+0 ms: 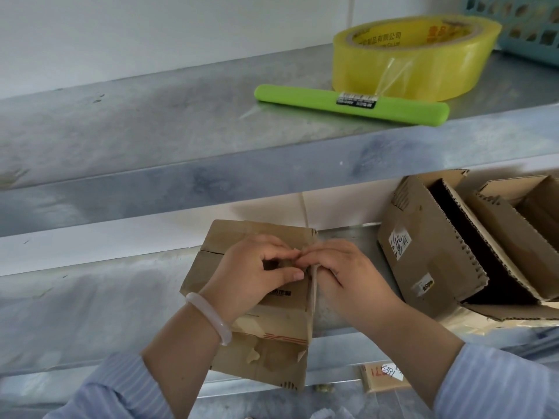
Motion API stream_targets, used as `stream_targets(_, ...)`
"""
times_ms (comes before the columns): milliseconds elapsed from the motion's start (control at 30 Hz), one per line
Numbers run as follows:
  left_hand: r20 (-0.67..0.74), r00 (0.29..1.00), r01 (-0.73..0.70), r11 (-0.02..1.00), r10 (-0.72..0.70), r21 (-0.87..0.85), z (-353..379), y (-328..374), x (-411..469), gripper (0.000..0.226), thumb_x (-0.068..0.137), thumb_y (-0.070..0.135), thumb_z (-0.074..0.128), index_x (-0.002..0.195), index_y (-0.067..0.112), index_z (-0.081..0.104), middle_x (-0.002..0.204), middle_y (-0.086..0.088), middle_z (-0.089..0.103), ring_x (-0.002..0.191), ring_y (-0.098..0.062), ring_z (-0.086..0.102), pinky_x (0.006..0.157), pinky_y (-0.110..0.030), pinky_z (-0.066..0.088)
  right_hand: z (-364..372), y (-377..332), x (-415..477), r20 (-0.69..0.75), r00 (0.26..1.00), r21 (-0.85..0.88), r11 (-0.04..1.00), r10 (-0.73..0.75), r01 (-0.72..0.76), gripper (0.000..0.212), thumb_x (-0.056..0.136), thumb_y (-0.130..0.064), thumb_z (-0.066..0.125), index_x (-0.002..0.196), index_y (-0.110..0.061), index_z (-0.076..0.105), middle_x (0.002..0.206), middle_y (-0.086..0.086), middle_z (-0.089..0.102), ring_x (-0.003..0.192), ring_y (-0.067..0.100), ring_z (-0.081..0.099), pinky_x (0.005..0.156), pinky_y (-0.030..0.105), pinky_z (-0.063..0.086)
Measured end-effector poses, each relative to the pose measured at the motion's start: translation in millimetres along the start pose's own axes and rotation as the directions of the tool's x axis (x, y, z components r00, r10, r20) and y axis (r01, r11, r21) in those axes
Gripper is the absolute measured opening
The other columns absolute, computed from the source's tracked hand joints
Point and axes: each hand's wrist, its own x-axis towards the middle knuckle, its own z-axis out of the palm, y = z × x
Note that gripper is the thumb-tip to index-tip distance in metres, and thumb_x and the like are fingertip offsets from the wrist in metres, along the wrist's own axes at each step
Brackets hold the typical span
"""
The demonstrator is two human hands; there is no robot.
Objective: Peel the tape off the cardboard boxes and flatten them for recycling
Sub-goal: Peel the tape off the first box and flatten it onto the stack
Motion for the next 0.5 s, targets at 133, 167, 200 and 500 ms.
stream_targets(133,-0.134,0.99,-0.016,0.992,0.033,0.123,11,3,-6,0.029,0.081,0.043,0.071,0.108,0.035,0.072,0.101,0.024,0.06,0.097,0.006,0.052,0.083,-0.008,0.037,-7,-4,3,0.067,0.996,0.062,0.996,0.063,-0.068,0.044,0.081,-0.012,0.039,0.1,-0.026,0.076,0.103,-0.022,0.064,0.103,-0.008,0.047,0.096,0.002,0.029)
stream_targets(167,-0.163,0.986,-0.02,0.989,0.043,0.143,13,5,-7,0.024,0.082,0.041,0.07,0.105,0.034,0.073,0.099,0.023,0.061,0.096,0.005,0.053,0.081,-0.007,0.038,-8,-5,3,0.072,0.993,0.105,0.989,0.096,-0.103,0.044,0.083,-0.01,0.04,0.099,-0.032,0.075,0.103,-0.021,0.066,0.103,-0.006,0.052,0.096,0.005,0.034)
stream_targets(200,-0.184,0.982,-0.023,0.987,0.052,0.157,15,6,-8,0.02,0.084,0.039,0.069,0.102,0.034,0.074,0.097,0.023,0.062,0.094,0.004,0.055,0.08,-0.006,0.038,-8,-4,2,0.062,0.989,0.175,0.974,0.137,-0.146,0.046,0.085,-0.006,0.042,0.096,-0.038,0.072,0.1,-0.021,0.069,0.103,-0.006,0.057,0.094,0.007,0.038)
stream_targets(500,-0.28,0.958,0.053,0.997,-0.064,-0.047,12,5,-5,0.008,0.083,0.031,0.07,0.087,0.034,0.076,0.087,0.025,0.07,0.088,0.008,0.061,0.078,-0.009,0.045,3,8,-2,0.241,0.96,0.03,0.988,0.143,-0.155,0.093,0.073,-0.062,0.07,0.149,-0.04,0.023,0.146,-0.036,0.013,0.14,-0.011,0.011,0.109,0.012,0.014)
